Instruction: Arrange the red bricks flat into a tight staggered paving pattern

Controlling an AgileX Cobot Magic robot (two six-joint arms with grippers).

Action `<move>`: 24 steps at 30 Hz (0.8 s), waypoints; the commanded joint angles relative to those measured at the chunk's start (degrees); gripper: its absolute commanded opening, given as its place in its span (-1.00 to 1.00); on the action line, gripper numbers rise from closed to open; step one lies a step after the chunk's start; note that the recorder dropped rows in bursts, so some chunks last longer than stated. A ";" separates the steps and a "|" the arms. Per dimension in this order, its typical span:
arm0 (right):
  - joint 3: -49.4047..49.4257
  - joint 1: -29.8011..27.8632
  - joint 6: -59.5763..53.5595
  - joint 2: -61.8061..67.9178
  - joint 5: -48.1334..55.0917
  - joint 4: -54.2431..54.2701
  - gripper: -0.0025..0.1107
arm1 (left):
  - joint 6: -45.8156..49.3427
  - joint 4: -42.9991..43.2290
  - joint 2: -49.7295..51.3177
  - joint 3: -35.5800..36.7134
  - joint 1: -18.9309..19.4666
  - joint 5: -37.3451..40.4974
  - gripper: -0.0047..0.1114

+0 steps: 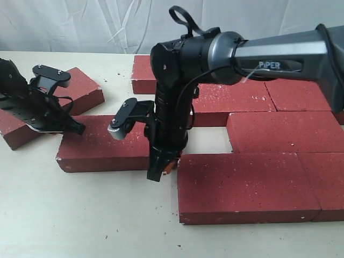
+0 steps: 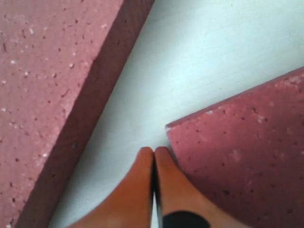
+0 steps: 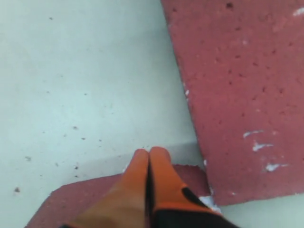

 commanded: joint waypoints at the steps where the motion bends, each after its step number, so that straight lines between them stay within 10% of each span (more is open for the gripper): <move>1: 1.92 -0.22 0.00 -5.08 -1.22 1.57 -0.97 | -0.20 -1.21 -0.59 -0.15 -0.07 0.76 -0.92; 24: 8.78 -3.02 -10.34 -6.71 -7.94 7.55 -0.97 | 0.28 -6.00 -0.59 -0.15 -0.17 2.83 -0.92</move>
